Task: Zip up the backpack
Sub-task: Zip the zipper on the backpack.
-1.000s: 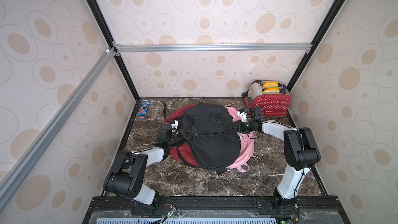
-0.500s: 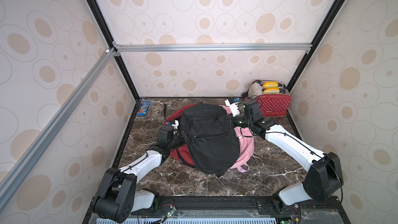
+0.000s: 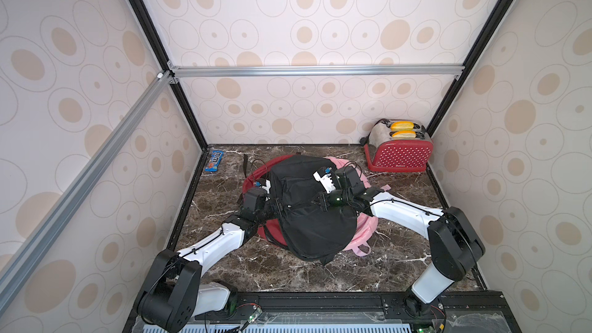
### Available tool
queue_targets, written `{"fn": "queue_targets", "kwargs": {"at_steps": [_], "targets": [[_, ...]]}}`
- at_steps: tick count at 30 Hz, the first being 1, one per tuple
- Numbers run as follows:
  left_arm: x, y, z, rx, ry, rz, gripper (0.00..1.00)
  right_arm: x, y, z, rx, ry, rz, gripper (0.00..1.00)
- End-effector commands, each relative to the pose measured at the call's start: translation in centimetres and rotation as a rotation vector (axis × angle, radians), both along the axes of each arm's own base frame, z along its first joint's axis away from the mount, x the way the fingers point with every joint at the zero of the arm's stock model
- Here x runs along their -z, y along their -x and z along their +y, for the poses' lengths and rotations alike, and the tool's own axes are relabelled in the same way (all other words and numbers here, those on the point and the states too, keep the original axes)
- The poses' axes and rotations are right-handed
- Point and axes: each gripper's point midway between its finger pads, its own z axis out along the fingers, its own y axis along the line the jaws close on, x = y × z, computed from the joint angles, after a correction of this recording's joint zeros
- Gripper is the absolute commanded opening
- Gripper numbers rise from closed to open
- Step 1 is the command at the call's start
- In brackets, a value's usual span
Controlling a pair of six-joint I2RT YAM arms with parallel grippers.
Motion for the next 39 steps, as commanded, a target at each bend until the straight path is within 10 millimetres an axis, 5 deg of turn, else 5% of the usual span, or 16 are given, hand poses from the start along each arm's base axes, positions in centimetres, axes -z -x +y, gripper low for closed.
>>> {"fn": "queue_targets", "kwargs": {"at_steps": [1,7,10,14,18,28,39], "targets": [[-0.2,0.0,-0.7,0.049,-0.078,-0.059,0.00,4.4,0.5,0.0,0.013,0.057,0.065,0.08],[1.1,0.4,-0.5,0.056,-0.136,-0.060,0.00,8.6,1.0,-1.8,0.017,0.271,0.059,0.07],[1.6,0.4,-0.5,0.060,-0.144,-0.058,0.00,7.4,1.1,-1.7,0.012,0.252,0.041,0.10],[2.6,0.6,-0.5,0.066,-0.164,-0.047,0.00,4.2,1.2,-0.6,0.014,0.142,0.028,0.41],[2.8,0.7,-0.5,0.064,-0.170,-0.048,0.00,2.5,0.9,0.2,0.046,0.071,0.046,0.54],[2.4,0.7,-1.1,0.078,-0.139,-0.047,0.00,2.8,-0.9,2.2,0.030,0.043,0.075,0.52],[1.6,0.8,-1.5,0.092,-0.111,-0.059,0.00,4.3,-2.9,1.3,0.038,0.105,0.113,0.52]]}}
